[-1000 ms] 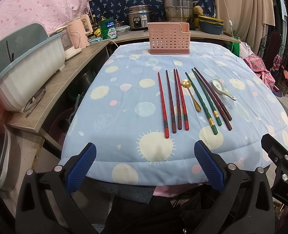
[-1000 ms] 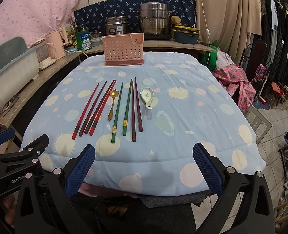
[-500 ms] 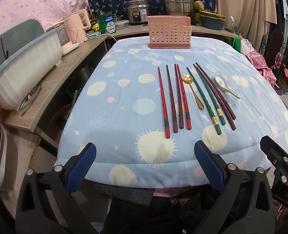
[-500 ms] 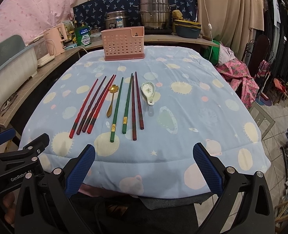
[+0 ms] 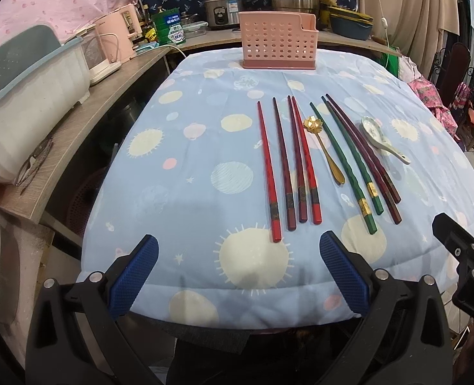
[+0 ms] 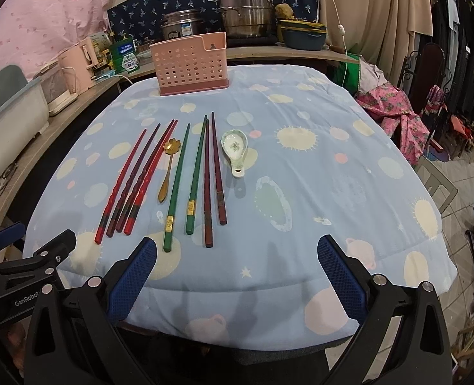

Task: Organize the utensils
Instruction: 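Grasp a red chopstick with the left tool while the right tool grasps the white ceramic spoon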

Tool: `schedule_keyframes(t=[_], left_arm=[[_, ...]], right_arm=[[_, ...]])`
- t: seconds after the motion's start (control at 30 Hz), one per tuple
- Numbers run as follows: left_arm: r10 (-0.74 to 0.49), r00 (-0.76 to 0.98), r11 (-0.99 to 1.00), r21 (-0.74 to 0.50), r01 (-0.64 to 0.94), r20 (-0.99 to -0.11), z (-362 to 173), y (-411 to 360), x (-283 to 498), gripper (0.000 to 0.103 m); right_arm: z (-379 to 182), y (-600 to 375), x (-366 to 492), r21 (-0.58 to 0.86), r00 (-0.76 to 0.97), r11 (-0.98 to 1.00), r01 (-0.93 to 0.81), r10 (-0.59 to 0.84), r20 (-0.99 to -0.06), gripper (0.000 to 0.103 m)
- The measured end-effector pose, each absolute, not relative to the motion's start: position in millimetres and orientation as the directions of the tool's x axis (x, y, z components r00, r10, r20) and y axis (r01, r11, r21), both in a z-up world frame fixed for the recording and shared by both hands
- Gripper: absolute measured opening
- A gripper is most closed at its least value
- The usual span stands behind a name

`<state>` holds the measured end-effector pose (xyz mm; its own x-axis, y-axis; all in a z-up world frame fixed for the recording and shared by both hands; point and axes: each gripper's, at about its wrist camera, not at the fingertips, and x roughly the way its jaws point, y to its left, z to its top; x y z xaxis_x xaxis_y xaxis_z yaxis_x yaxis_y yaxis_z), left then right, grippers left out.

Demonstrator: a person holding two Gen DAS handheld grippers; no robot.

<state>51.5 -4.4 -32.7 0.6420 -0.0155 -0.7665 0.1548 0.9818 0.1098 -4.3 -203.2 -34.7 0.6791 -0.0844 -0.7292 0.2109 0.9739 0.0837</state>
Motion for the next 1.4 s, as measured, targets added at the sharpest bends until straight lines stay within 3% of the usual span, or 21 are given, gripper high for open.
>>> schedule_keyframes(t=[0.57,0.73,0.9,1.03,1.2,1.3,1.4], left_arm=[[-0.039,0.593,0.993,0.035,0.113,-0.804,-62.0,14.4,103.3,0.096],[-0.056,0.576,0.990,0.031,0.140,-0.816,-70.5,5.2,113.4,0.089],[-0.074,0.551,0.989,0.009,0.146,-0.831,-78.0,6.0,121.1,0.076],[-0.083,0.548,0.988,0.002,0.153,-0.833,-79.5,7.1,123.4,0.072],[-0.100,0.548,0.986,-0.010,0.166,-0.831,-79.0,6.1,122.5,0.064],[-0.111,0.547,0.984,-0.016,0.175,-0.830,-78.6,5.6,122.3,0.060],[-0.113,0.549,0.984,-0.016,0.179,-0.828,-79.2,4.7,121.1,0.060]], right_arm=[[-47.7,-220.2,34.4,0.106,0.676,0.965,0.240,-0.088,-0.731,0.096],[-48.9,-224.5,43.9,0.118,0.678,0.961,0.250,-0.087,-0.730,0.092],[-50.3,-236.2,61.0,0.176,0.677,0.950,0.258,-0.048,-0.735,0.073],[-49.0,-244.9,77.0,0.213,0.689,0.941,0.262,-0.028,-0.724,0.061],[-54.0,-252.9,101.6,0.261,0.691,0.930,0.258,0.011,-0.723,0.031],[-62.8,-255.6,112.2,0.283,0.677,0.923,0.261,0.034,-0.735,0.019],[-70.8,-254.4,118.3,0.301,0.662,0.919,0.254,0.062,-0.747,0.015]])
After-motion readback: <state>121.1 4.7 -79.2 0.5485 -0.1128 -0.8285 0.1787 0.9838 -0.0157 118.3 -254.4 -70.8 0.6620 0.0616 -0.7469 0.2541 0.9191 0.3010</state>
